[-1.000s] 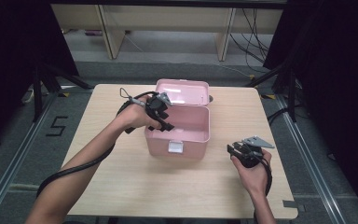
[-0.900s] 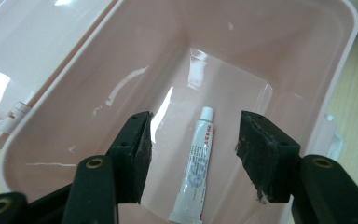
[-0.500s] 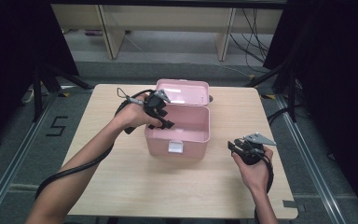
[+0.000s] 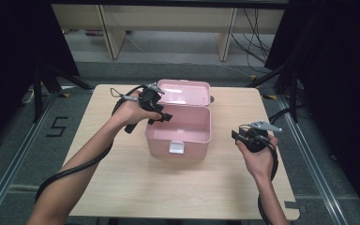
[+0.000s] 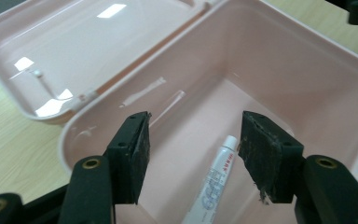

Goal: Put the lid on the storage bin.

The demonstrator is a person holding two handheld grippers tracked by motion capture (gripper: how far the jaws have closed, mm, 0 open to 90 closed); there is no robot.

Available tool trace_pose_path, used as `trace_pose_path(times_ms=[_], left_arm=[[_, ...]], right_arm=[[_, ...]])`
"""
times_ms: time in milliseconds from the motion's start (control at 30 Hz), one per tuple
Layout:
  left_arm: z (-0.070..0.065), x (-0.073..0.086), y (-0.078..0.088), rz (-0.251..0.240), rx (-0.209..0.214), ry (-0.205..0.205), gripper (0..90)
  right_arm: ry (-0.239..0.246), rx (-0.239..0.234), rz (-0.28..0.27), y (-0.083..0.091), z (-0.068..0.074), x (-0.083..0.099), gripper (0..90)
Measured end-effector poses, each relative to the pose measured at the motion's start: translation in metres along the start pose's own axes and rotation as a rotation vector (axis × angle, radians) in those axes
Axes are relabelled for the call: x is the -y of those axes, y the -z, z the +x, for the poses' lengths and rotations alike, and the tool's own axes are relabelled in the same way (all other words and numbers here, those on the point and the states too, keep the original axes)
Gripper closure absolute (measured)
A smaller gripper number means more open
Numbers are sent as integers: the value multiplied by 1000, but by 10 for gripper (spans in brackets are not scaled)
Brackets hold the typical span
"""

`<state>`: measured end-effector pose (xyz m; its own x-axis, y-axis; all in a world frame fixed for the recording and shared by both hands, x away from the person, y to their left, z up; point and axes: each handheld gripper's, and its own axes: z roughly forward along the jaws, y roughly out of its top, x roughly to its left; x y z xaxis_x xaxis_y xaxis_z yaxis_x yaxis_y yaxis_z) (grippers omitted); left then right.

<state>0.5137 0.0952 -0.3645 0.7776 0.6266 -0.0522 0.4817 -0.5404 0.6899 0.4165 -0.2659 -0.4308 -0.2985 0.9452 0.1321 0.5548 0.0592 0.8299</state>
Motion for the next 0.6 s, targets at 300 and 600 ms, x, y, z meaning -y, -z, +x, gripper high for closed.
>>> trace_pose_path(times_ms=[300,600], left_arm=[[13,4,1,-11,-38,47,442],[22,4,7,-10,-70,83,534]], right_arm=[[3,-7,0,-9,-2,-31,647],[-4,-32,35,-23,-3,-53,765]])
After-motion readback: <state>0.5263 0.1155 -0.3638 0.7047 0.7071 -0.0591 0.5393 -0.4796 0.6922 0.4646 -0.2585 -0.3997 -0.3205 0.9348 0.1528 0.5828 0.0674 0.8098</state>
